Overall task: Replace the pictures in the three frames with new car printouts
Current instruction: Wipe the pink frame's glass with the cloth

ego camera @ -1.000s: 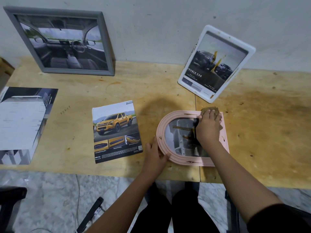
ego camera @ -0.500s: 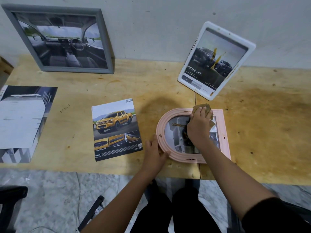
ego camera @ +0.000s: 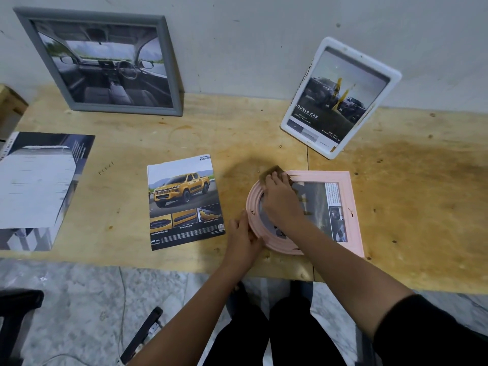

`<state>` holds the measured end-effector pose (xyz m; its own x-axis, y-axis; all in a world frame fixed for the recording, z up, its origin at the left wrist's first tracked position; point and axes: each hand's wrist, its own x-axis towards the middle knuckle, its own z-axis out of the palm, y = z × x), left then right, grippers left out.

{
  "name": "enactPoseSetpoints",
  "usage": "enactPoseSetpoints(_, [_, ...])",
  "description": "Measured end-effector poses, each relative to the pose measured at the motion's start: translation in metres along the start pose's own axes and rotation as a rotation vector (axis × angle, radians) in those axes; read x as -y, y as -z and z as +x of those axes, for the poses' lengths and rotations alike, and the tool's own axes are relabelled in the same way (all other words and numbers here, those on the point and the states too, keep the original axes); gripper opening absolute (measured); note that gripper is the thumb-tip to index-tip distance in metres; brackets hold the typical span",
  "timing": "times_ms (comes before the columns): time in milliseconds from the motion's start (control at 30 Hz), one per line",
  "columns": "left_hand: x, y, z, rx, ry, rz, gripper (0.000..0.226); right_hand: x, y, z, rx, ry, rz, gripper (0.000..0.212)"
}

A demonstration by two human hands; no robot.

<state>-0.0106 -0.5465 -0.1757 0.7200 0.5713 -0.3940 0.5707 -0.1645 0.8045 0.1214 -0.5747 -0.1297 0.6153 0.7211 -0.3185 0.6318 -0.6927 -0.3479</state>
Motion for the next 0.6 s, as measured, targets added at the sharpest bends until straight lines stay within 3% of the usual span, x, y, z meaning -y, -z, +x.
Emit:
enactPoseSetpoints(433, [-0.004, 0.002, -0.005, -0.077, -0.039, -0.098, 0.066, -0.007, 0.003, -0.017, 0.213, 0.242, -0.003, 0.044])
enactPoseSetpoints(600, [-0.005, 0.003, -0.006, -0.102, -0.06, -0.065, 0.042, -0.011, 0.014, -0.029, 0.319, 0.329, -0.061, 0.04])
